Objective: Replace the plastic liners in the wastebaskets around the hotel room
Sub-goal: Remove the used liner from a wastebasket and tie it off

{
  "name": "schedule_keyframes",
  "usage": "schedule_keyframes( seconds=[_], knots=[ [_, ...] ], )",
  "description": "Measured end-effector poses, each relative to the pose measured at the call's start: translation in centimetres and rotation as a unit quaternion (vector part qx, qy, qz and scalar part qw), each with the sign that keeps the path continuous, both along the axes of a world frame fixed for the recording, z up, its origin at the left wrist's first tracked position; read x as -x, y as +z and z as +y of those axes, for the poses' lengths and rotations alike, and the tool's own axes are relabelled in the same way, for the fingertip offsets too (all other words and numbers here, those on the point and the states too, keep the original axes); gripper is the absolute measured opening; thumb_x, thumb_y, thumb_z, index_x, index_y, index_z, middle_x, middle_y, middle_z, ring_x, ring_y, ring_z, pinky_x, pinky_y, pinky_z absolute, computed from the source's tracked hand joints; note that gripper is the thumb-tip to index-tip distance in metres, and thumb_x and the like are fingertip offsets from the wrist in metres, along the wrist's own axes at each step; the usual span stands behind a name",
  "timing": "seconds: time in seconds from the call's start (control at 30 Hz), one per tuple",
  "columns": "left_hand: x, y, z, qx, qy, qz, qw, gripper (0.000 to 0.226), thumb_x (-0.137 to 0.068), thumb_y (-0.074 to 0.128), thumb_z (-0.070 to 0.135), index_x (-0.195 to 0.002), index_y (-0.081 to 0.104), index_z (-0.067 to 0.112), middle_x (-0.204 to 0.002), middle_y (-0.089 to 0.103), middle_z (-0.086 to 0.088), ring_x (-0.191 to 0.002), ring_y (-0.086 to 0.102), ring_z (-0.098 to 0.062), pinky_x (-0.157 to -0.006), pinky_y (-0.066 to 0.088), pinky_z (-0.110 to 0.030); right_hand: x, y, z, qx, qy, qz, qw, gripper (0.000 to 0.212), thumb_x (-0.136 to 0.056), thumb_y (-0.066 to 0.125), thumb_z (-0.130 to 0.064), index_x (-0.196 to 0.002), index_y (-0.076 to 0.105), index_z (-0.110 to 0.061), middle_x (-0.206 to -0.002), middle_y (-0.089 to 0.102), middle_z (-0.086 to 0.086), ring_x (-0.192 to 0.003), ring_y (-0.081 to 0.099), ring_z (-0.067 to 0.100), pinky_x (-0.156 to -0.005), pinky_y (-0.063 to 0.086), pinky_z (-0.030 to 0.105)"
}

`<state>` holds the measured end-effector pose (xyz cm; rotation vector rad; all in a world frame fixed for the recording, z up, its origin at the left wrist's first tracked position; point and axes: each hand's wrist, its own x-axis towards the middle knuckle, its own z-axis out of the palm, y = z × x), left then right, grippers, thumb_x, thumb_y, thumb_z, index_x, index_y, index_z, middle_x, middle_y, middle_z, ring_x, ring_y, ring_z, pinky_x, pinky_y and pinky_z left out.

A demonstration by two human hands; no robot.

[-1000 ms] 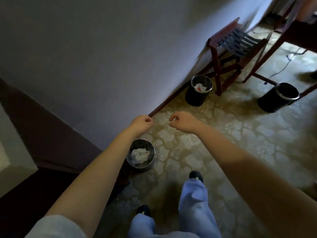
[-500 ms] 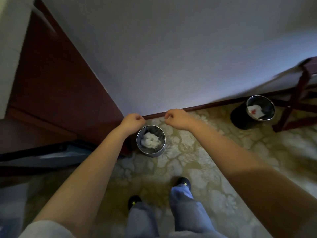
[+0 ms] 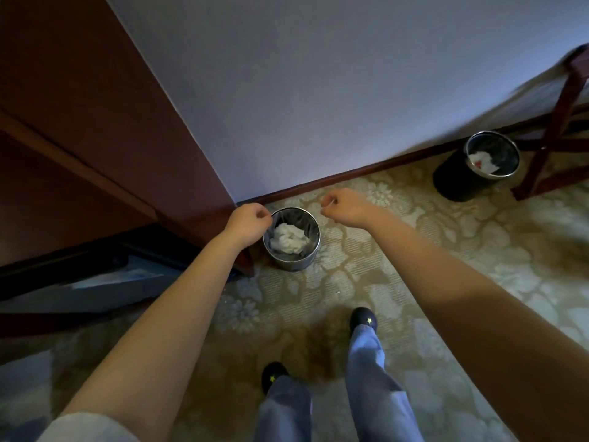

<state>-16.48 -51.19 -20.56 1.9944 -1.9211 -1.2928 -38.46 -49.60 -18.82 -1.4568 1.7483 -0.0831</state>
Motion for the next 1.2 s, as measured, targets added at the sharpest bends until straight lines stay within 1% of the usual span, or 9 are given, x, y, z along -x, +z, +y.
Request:
schedule_keyframes(
  seconds=[0.17, 0.27, 0.43, 0.53, 0.73, 0.87, 1.0, 1.07, 1.2],
  knots=[
    [-1.0, -5.3, 0.9, 0.005, 0.011, 0.000, 1.000, 0.021, -0.093, 0.055, 0.020, -0.105, 0.067, 0.009, -0.111, 0.065, -0.007, -0.105, 0.059, -0.023, -0.092, 0.047, -0.037, -0.8, -4.3, 0.6, 0.009, 0.007, 0.011, 1.000, 0.022, -0.093, 0.058, -0.023, -0.111, 0.063, -0.012, -0.099, 0.063, 0.007, -0.091, 0.057, 0.021, -0.077, 0.040, 0.027],
    [-0.9, -9.8, 1.0, 0.011, 0.016, -0.012, 1.000, 0.022, -0.093, 0.055, 0.020, -0.107, 0.067, 0.008, -0.110, 0.065, -0.008, -0.105, 0.059, -0.024, -0.092, 0.047, -0.037, -0.9, -8.9, 0.3, 0.013, 0.027, 0.028, 0.999, 0.025, -0.093, 0.058, -0.023, -0.113, 0.063, -0.010, -0.109, 0.065, 0.010, -0.100, 0.059, 0.025, -0.080, 0.044, 0.029],
    [0.3, -19.2, 0.2, 0.035, 0.039, -0.028, 0.998, 0.021, -0.092, 0.055, 0.019, -0.103, 0.068, 0.008, -0.107, 0.066, -0.008, -0.102, 0.059, -0.024, -0.084, 0.044, -0.031, 0.4, -18.5, -0.9, 0.025, 0.057, 0.055, 0.997, 0.030, -0.093, 0.057, -0.024, -0.119, 0.060, -0.010, -0.120, 0.061, 0.011, -0.111, 0.055, 0.027, -0.082, 0.040, 0.029],
    [1.3, -25.1, -0.8, 0.069, 0.048, -0.036, 0.996, 0.020, -0.091, 0.054, 0.017, -0.104, 0.068, 0.009, -0.106, 0.066, -0.006, -0.102, 0.059, -0.023, -0.080, 0.041, -0.026, 1.2, -24.9, -2.3, 0.048, 0.073, 0.066, 0.994, 0.031, -0.092, 0.058, -0.026, -0.119, 0.060, -0.011, -0.120, 0.062, 0.012, -0.110, 0.056, 0.028, -0.085, 0.044, 0.031],
    [2.4, -35.9, -3.2, 0.127, 0.066, -0.030, 0.989, 0.017, -0.089, 0.055, 0.016, -0.101, 0.067, 0.013, -0.100, 0.063, 0.000, -0.097, 0.057, -0.018, -0.076, 0.038, -0.026, 1.8, -36.5, -4.9, 0.099, 0.115, 0.087, 0.985, 0.029, -0.091, 0.057, -0.024, -0.118, 0.060, -0.011, -0.115, 0.063, 0.011, -0.103, 0.058, 0.028, -0.083, 0.048, 0.034],
    [2.1, -41.2, -4.0, 0.191, 0.094, -0.038, 0.976, 0.024, -0.090, 0.054, 0.015, -0.110, 0.067, 0.014, -0.117, 0.065, -0.003, -0.107, 0.057, -0.020, -0.084, 0.039, -0.023, 1.6, -42.6, -6.3, 0.144, 0.123, 0.089, 0.978, 0.035, -0.091, 0.057, -0.024, -0.125, 0.056, -0.013, -0.121, 0.061, 0.010, -0.107, 0.057, 0.030, -0.086, 0.049, 0.036],
    [1.3, -45.3, -3.1, 0.232, 0.125, -0.050, 0.963, 0.039, -0.091, 0.054, 0.016, -0.129, 0.058, 0.011, -0.135, 0.055, -0.007, -0.123, 0.050, -0.024, -0.101, 0.039, -0.031, 1.6, -46.7, -5.9, 0.201, 0.108, 0.097, 0.969, 0.058, -0.089, 0.060, -0.024, -0.142, 0.040, -0.014, -0.133, 0.049, 0.014, -0.119, 0.050, 0.033, -0.095, 0.047, 0.043],
    [1.0, -46.9, -2.6, 0.234, 0.125, -0.052, 0.963, 0.046, -0.089, 0.057, 0.016, -0.134, 0.052, 0.010, -0.141, 0.048, -0.009, -0.128, 0.045, -0.025, -0.107, 0.035, -0.034, 1.8, -48.3, -5.1, 0.213, 0.087, 0.103, 0.968, 0.065, -0.088, 0.060, -0.025, -0.146, 0.033, -0.016, -0.138, 0.042, 0.014, -0.123, 0.044, 0.035, -0.097, 0.046, 0.046],
    [0.5, -49.2, -1.4, 0.209, 0.168, -0.035, 0.963, 0.051, -0.085, 0.059, 0.020, -0.134, 0.049, 0.012, -0.135, 0.051, -0.011, -0.125, 0.047, -0.029, -0.105, 0.039, -0.040, 2.2, -50.7, -3.4, 0.203, 0.050, 0.101, 0.973, 0.065, -0.089, 0.056, -0.028, -0.146, 0.028, -0.018, -0.138, 0.041, 0.013, -0.120, 0.048, 0.037, -0.091, 0.049, 0.048]
  ],
)
